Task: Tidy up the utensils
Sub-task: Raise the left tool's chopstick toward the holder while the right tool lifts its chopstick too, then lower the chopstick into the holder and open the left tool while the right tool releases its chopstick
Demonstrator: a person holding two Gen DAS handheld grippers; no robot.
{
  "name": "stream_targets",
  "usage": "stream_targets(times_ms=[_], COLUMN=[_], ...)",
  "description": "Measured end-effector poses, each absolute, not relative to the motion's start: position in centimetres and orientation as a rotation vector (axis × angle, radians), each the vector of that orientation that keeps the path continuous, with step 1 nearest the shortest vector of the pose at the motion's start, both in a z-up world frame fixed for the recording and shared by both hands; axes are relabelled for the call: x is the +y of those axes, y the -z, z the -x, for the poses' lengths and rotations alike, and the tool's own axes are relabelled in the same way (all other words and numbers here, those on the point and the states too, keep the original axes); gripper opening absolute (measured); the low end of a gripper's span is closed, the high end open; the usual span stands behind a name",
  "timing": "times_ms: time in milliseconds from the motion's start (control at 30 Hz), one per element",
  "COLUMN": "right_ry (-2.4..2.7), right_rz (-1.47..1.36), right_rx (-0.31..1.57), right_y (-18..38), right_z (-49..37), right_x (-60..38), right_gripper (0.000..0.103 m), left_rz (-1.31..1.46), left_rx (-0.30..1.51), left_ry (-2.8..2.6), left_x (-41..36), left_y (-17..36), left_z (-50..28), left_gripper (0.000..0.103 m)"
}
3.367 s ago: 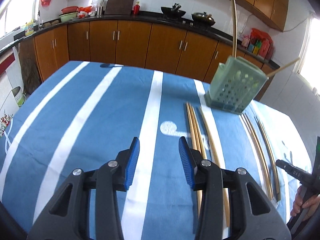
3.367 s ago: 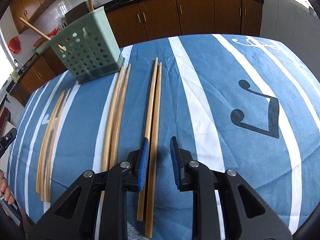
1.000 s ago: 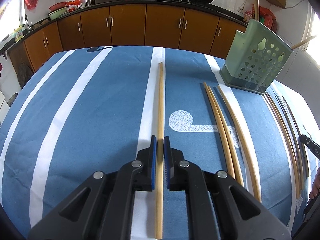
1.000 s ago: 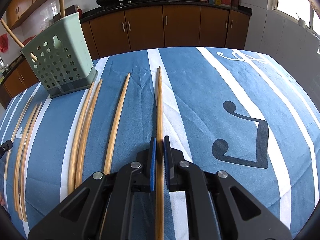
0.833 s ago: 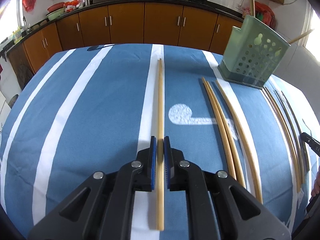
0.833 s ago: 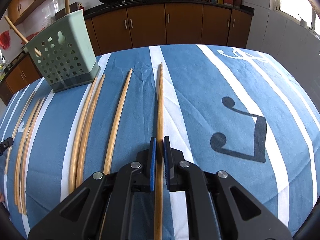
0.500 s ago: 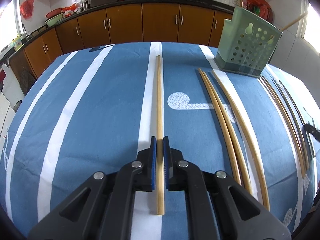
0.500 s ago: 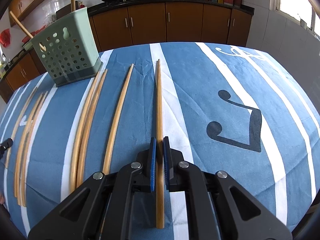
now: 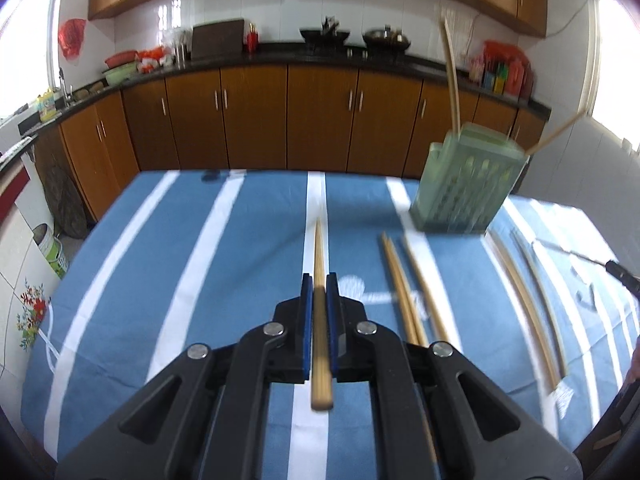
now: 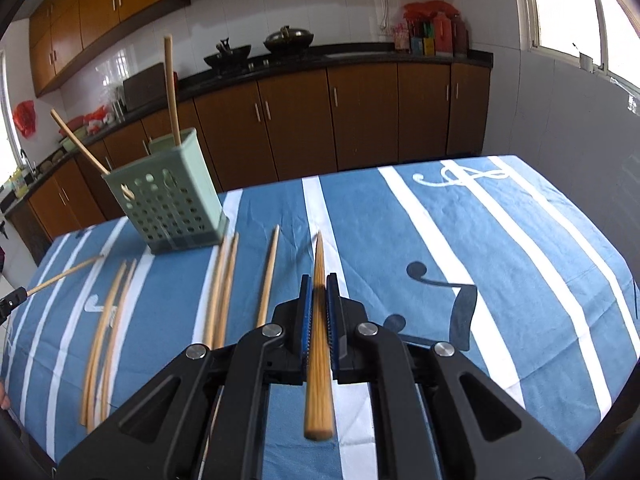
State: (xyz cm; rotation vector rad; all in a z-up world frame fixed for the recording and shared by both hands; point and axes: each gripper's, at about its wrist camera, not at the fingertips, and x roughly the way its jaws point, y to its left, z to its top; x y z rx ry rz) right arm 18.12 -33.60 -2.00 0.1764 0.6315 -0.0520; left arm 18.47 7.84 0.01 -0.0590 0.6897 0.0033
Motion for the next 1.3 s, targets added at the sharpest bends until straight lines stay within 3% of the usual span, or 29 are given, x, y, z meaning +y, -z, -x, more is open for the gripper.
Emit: stream_targets(times_ms=[567,1033,1300], right_ry=[0.014,-0.215,-0.201], right_rz=[-0.179,-0.261,-0.261], right_rx=[0.525,0.289,0.224], right_y=[-1.3,-11.9,-14.0], right_z=[-17.4,-18.0,-22.0], right_x=[-32.9,-29.6,-28.3], right_gripper=[0.008,0.008,0.008], left_rz=[0.101,0.185,0.253], left_rx=[0.522,0.318,0.188], left_ry=[0.027,0.182,0.167], left_x=[7.5,3.6,1.1], left_y=[-6.2,-15.8,-18.4], left_z=[-17.4,-19.0,-21.9], left_gripper=[0.008,0.008,0.008])
